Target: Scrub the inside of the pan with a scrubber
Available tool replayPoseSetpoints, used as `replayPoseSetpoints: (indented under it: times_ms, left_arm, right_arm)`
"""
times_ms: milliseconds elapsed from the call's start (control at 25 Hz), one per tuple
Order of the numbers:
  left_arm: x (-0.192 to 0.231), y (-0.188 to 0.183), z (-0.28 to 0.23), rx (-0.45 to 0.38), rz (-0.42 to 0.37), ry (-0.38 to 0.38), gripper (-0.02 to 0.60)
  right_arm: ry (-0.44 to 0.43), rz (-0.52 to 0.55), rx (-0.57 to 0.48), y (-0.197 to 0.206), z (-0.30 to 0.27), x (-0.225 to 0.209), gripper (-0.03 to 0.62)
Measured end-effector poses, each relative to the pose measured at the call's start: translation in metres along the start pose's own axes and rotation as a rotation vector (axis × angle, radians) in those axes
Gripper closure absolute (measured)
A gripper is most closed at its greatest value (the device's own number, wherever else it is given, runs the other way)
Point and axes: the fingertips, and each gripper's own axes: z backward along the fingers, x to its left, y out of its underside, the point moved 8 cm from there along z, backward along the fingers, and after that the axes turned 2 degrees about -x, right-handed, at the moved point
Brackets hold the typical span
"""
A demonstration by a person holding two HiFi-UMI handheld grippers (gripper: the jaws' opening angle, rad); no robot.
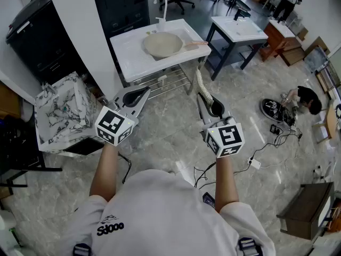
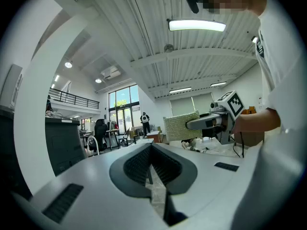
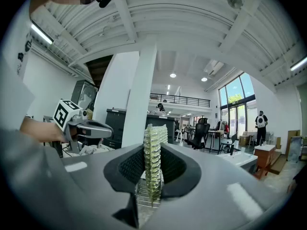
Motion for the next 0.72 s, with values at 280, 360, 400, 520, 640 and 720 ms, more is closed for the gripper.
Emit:
replayPoseSetpoints:
  times_ms: [280,360,400,520,640,720]
  left_arm:
    - [-0.008,-0.002,-0.007,-0.005,-0.029,0.021,0.577]
    - [-0.011,-0.004,-0.01,0.0,-0.03,0.021,0.577]
    - [-0.013,-0.005,-0.011,0.003,-0.031,0.019,0.577]
    - [-0.017,-0.005,-0.015,0.003,-0.017,0.015,0.577]
    - [-0.018,-0.004,-0.019,-0.01,0.025,0.021,0.577]
    - [-0.021,-0.004,-0.023,-0.016,0.03,0.008,0.577]
  right_arm:
    - [-0.021,-0.054,-0.029,0.002,0.003,-0.007,0.52]
    - [-0.022,-0.055,-0.027,0.003,0.006,-0.01,0.52]
    - [-0.022,-0.055,-0.026,0.003,0.007,-0.012,0.52]
    - [-0.024,-0.049,-0.025,0.004,0.011,-0.017,0.52]
    - [-0.024,-0.036,-0.02,0.006,0.013,-0.024,0.52]
    - [-0.026,-0.035,-0.017,0.007,0.015,-0.031,0.52]
